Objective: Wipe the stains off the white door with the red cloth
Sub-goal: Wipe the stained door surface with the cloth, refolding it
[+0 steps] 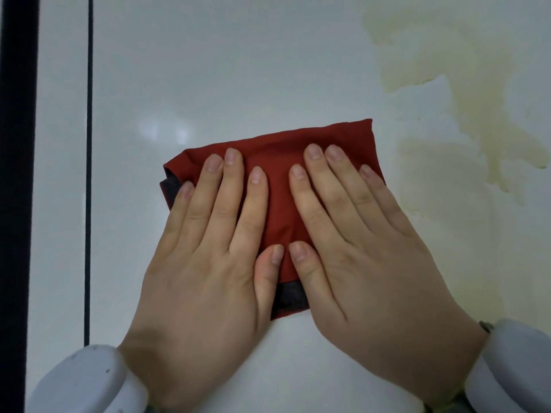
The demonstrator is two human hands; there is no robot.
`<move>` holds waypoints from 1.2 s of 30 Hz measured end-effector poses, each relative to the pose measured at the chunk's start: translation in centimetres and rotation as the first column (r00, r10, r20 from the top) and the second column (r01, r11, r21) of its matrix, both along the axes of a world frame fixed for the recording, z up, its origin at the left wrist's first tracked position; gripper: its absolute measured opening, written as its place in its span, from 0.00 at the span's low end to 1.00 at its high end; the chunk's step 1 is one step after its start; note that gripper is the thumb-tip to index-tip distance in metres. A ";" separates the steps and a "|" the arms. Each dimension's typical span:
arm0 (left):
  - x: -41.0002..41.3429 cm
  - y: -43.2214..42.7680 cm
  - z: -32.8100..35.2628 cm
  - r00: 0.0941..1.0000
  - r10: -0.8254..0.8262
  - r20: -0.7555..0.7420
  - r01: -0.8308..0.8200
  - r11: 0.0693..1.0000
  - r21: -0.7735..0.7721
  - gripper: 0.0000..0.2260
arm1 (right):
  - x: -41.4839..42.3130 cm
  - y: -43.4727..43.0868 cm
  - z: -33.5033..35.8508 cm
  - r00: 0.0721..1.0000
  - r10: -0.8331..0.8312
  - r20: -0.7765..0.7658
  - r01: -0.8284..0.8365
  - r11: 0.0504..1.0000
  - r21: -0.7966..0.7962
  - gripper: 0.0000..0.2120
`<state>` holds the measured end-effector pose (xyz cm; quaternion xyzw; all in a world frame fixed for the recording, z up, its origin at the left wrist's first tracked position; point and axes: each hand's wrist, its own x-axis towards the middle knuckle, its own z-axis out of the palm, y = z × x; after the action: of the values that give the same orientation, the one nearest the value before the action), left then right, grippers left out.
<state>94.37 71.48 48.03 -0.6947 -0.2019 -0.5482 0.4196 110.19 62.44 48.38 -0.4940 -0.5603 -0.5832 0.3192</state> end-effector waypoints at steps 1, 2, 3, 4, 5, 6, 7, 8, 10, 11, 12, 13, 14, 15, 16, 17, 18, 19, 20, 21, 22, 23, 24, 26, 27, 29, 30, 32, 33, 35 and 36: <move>-0.1 0.0 -0.4 1.000 0.000 -0.004 0.000 1.000 -0.008 0.29 | -0.1 0.1 -0.4 1.000 0.002 -0.005 -0.002 1.000 -0.006 0.29; 0.0 -0.1 -0.4 1.000 -0.007 -0.003 0.007 1.000 -0.004 0.29 | 0.0 0.0 -0.5 1.000 0.000 -0.008 0.000 1.000 0.002 0.29; -0.1 -0.2 -0.6 1.000 -0.008 -0.005 0.008 1.000 -0.009 0.29 | 0.0 -0.1 -0.7 1.000 -0.006 -0.010 0.006 1.000 0.005 0.29; -0.2 -0.4 -0.8 1.000 -0.001 -0.008 0.001 1.000 -0.019 0.29 | 0.0 -0.2 -0.9 1.000 -0.016 -0.008 0.016 1.000 0.006 0.29; -0.2 -0.5 -0.9 1.000 0.007 -0.013 -0.007 1.000 -0.028 0.29 | 0.0 -0.3 -1.1 1.000 -0.028 -0.003 0.028 1.000 0.009 0.28; -0.2 -0.6 -1.0 1.000 0.021 -0.022 -0.021 0.999 -0.039 0.29 | -0.1 -0.3 -1.3 0.999 -0.040 0.002 0.040 0.999 0.006 0.28; -0.4 -0.7 -1.7 0.999 0.034 -0.033 -0.036 0.997 -0.062 0.29 | -0.2 -0.3 -2.0 0.999 -0.047 -0.001 0.047 0.999 -0.009 0.28; -0.4 -0.7 -2.1 0.998 0.038 -0.040 -0.041 0.997 -0.073 0.29 | -0.2 -0.2 -2.4 0.999 -0.051 -0.002 0.051 0.999 -0.019 0.28; -0.5 -0.7 -3.3 0.998 0.040 -0.045 -0.044 0.995 -0.086 0.29 | -0.2 -0.2 -3.6 0.999 -0.052 -0.004 0.052 0.998 -0.033 0.28; -0.5 -0.7 -3.7 0.998 0.039 -0.049 -0.043 0.995 -0.088 0.29 | -0.1 -0.2 -4.1 0.998 -0.061 0.003 0.061 0.997 -0.041 0.28; -0.5 -0.8 -4.4 0.998 0.036 -0.049 -0.041 0.994 -0.100 0.29 | -0.1 -0.3 -4.7 0.998 -0.063 -0.003 0.063 0.997 -0.049 0.28; -0.5 -0.8 -4.6 0.998 0.035 -0.048 -0.039 0.995 -0.089 0.29 | 0.0 -0.4 -4.9 0.998 -0.066 -0.004 0.066 0.997 -0.038 0.28; -0.5 -0.9 -5.3 0.998 0.039 -0.052 -0.044 0.994 -0.098 0.28 | -0.1 -0.5 -5.7 0.997 -0.072 -0.012 0.071 0.996 -0.047 0.28; -0.5 -1.0 -5.9 0.997 0.045 -0.056 -0.050 0.993 -0.103 0.28 | -0.2 -0.6 -6.2 0.997 -0.077 -0.016 0.076 0.996 -0.056 0.29; -0.5 -1.1 -6.5 0.997 0.048 -0.063 -0.055 0.992 -0.110 0.28 | -0.3 -0.6 -6.9 0.996 -0.083 -0.024 0.081 0.994 -0.072 0.29; -0.6 -1.2 -7.1 0.996 0.050 -0.068 -0.058 0.991 -0.121 0.28 | -0.4 -0.7 -7.5 0.995 -0.093 -0.032 0.090 0.992 -0.089 0.29; -0.7 -1.3 -7.8 0.996 0.048 -0.081 -0.059 0.990 -0.130 0.28 | -0.5 -0.8 -8.2 0.994 -0.108 -0.033 0.104 0.989 -0.109 0.29; -0.8 -1.4 -8.8 0.995 0.048 -0.089 -0.061 0.987 -0.151 0.28 | -0.6 -1.0 -9.1 0.992 -0.116 -0.045 0.109 0.986 -0.129 0.29; -0.9 -1.3 -9.1 0.995 0.048 -0.091 -0.060 0.988 -0.143 0.28 | -0.6 -1.0 -9.6 0.993 -0.111 -0.048 0.105 0.986 -0.127 0.29; -1.0 -1.5 -10.1 0.995 0.044 -0.095 -0.058 0.985 -0.161 0.28 | -0.7 -1.2 -10.6 0.992 -0.111 -0.062 0.101 0.984 -0.144 0.29; -1.1 -1.5 -10.8 0.995 0.038 -0.097 -0.054 0.984 -0.168 0.28 | -0.8 -1.3 -11.4 0.992 -0.108 -0.067 0.097 0.983 -0.155 0.29; -1.1 -1.6 -11.6 0.995 0.031 -0.100 -0.048 0.983 -0.175 0.28 | -0.9 -1.4 -12.1 0.992 -0.100 -0.076 0.087 0.983 -0.164 0.29; -1.1 -1.8 -12.4 0.995 0.029 -0.098 -0.047 0.982 -0.184 0.28 | -1.0 -1.5 -12.9 0.992 -0.094 -0.086 0.078 0.982 -0.171 0.29; -1.1 -2.0 -13.8 0.994 0.017 -0.104 -0.038 0.978 -0.207 0.28 | -1.2 -1.6 -14.3 0.991 -0.092 -0.099 0.072 0.980 -0.185 0.29; -0.9 -1.8 -14.1 0.995 0.012 -0.097 -0.032 0.979 -0.199 0.27 | -1.0 -1.5 -14.5 0.991 -0.099 -0.092 0.082 0.981 -0.177 0.29; -0.8 -2.0 -15.4 0.995 0.001 -0.095 -0.021 0.977 -0.213 0.27 | -1.1 -1.7 -15.8 0.988 -0.114 -0.104 0.093 0.978 -0.187 0.29; -0.8 -2.0 -16.0 0.996 -0.002 -0.093 -0.018 0.977 -0.212 0.27 | -1.0 -1.7 -16.4 0.988 -0.113 -0.103 0.092 0.978 -0.188 0.29; -0.9 -2.1 -17.2 0.996 -0.002 -0.093 -0.019 0.976 -0.218 0.27 | -1.1 -1.8 -17.6 0.987 -0.119 -0.110 0.097 0.976 -0.193 0.29; -0.8 -2.2 -17.9 0.995 -0.003 -0.095 -0.018 0.973 -0.229 0.27 | -1.1 -1.9 -18.3 0.986 -0.126 -0.107 0.102 0.974 -0.205 0.29; -0.9 -2.2 -19.1 0.995 -0.006 -0.096 -0.018 0.971 -0.239 0.27 | -1.1 -1.9 -19.4 0.987 -0.121 -0.105 0.096 0.972 -0.214 0.29; -0.9 -2.2 -19.7 0.995 -0.005 -0.099 -0.019 0.970 -0.244 0.27 | -1.0 -1.9 -20.0 0.988 -0.115 -0.107 0.089 0.972 -0.219 0.29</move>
<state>93.51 69.26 28.32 -0.7667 -0.2494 -0.4827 0.3420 109.15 60.51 28.36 -0.5875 -0.5734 -0.5049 0.2667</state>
